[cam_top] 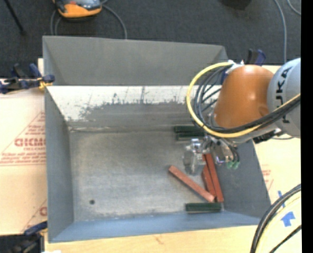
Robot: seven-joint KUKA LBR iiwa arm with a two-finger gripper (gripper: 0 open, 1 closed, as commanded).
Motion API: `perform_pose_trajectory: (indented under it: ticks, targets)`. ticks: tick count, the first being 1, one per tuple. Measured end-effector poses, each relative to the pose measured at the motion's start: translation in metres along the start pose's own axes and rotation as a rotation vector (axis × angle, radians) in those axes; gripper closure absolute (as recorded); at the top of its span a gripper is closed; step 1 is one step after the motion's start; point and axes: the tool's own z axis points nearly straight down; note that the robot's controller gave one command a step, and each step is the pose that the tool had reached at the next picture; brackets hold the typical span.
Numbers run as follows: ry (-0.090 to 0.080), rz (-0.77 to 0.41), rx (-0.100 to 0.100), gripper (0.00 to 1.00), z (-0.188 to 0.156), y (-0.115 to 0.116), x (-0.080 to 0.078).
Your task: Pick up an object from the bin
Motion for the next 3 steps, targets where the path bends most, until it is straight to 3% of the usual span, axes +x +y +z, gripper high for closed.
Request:
perform_pose_trajectory:
  ticks: [1,2,3]
  targets:
    - [0.003,-0.128,0.000,1.00,-0.047,-0.042,0.011]
    - [-0.003,-0.112,0.003,1.00,-0.039,-0.013,0.024]
    - [0.001,-0.153,-0.003,1.00,-0.023,0.009,0.022]
